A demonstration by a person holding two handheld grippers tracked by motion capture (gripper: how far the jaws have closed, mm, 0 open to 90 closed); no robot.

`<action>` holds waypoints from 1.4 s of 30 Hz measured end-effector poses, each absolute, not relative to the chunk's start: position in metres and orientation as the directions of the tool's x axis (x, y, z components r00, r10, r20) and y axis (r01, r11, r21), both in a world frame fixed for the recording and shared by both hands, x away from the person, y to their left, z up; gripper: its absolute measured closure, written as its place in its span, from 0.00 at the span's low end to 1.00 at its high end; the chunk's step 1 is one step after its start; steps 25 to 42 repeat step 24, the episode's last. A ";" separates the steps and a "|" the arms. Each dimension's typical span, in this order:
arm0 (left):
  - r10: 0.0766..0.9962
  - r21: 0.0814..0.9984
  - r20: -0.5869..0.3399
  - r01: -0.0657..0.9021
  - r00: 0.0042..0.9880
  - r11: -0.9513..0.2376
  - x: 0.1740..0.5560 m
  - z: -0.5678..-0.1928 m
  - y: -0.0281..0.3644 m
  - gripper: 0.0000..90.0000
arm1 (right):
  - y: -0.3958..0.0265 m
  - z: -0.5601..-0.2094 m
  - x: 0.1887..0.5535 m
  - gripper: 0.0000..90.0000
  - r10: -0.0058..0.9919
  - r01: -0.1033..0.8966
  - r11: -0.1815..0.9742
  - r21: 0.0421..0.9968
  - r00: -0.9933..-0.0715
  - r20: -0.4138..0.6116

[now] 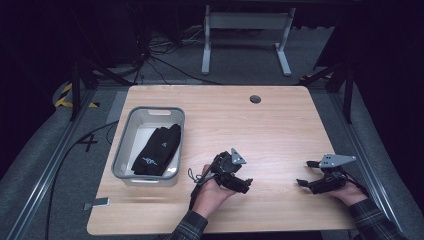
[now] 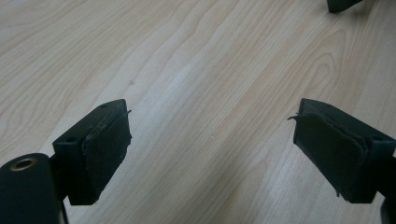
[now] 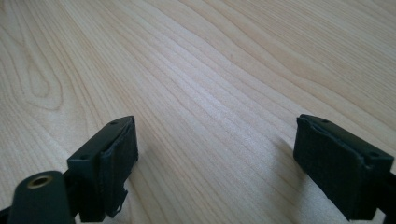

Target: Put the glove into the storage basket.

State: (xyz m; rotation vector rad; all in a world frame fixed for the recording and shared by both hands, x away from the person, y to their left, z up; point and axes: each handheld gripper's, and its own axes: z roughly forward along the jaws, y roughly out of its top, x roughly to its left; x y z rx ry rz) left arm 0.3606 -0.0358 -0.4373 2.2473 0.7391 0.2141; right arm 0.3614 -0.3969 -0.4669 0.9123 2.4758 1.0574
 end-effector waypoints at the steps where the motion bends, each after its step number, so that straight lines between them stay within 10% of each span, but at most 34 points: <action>1: 0.569 0.703 -0.067 0.443 0.820 -0.556 0.360 -0.440 -0.037 0.13 | -0.397 -0.467 0.361 0.16 0.656 0.437 0.528 0.728 -0.754 -0.023; 42: 0.547 0.702 -0.020 0.401 0.837 -0.588 0.357 -0.474 -0.052 0.08 | -0.397 -0.467 0.361 0.16 0.654 0.435 0.530 0.728 -0.756 -0.025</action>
